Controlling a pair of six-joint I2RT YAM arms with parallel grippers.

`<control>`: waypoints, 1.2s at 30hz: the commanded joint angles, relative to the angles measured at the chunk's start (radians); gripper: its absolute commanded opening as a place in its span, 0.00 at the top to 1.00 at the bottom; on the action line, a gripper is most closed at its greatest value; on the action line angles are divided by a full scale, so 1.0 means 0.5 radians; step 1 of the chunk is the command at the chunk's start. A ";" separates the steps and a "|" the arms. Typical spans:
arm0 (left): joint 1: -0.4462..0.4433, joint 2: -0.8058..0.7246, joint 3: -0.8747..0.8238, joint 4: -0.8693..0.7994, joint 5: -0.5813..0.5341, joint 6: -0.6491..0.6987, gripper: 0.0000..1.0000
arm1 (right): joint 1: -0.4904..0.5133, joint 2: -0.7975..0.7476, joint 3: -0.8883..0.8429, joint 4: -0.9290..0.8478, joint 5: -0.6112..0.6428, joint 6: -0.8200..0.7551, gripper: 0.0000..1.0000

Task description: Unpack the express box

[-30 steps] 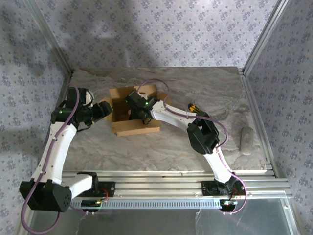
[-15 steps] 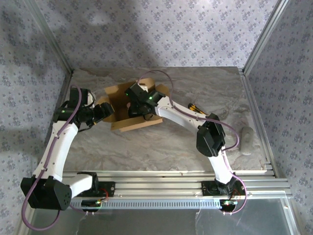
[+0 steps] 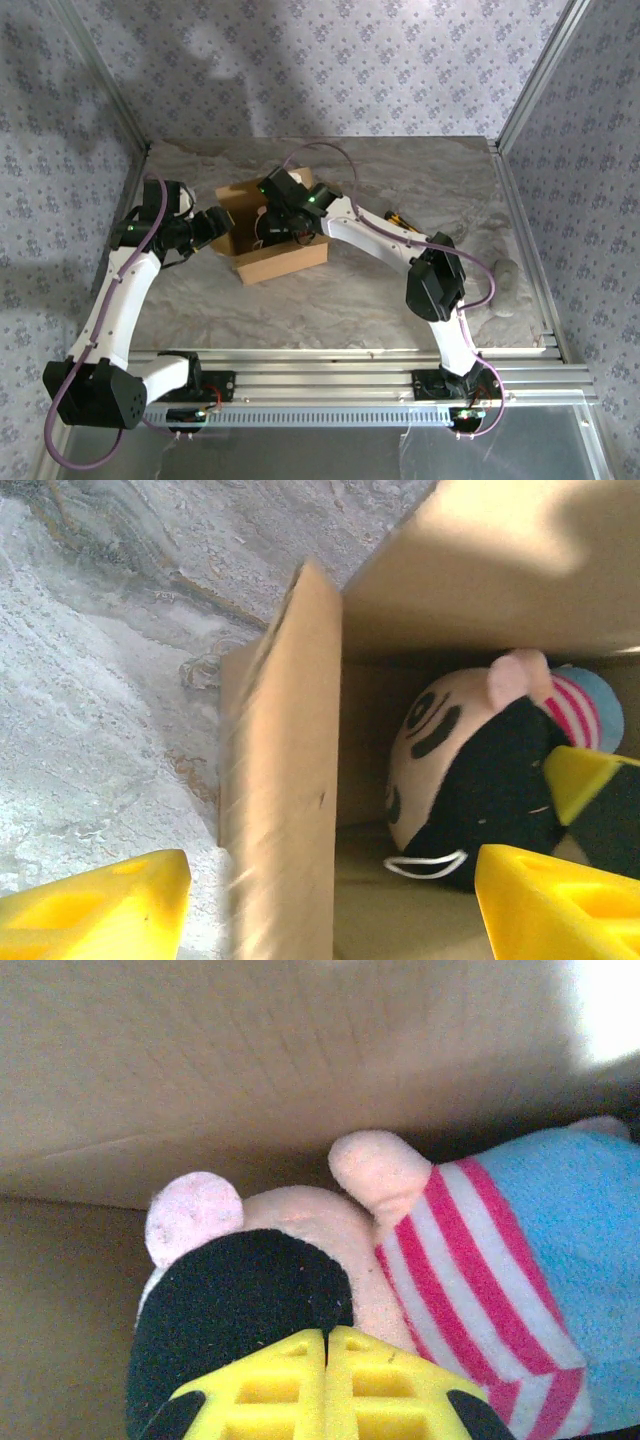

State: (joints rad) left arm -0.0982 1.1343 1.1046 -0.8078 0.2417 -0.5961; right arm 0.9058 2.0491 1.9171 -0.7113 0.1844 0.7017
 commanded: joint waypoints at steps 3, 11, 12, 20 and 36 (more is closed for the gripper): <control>-0.012 0.014 0.010 0.037 0.032 -0.014 0.25 | 0.008 -0.077 -0.066 0.042 -0.010 0.045 1.00; -0.015 0.014 0.002 0.036 0.020 -0.022 0.25 | -0.019 -0.176 0.016 0.040 0.036 -0.022 1.00; -0.016 0.014 0.006 0.036 0.019 -0.021 0.25 | -0.024 -0.186 0.036 0.034 0.038 -0.032 1.00; -0.017 0.009 0.063 0.009 0.008 -0.026 0.25 | -0.056 -0.273 0.231 -0.015 0.007 -0.132 1.00; -0.016 -0.066 0.198 -0.098 -0.026 -0.027 0.24 | -0.075 -0.779 0.178 -0.065 0.055 -0.334 1.00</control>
State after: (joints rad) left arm -0.1009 1.1213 1.1557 -0.8284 0.2386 -0.6041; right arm 0.8745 1.7573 2.0235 -0.7300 0.1802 0.5743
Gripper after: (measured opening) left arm 0.756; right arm 0.058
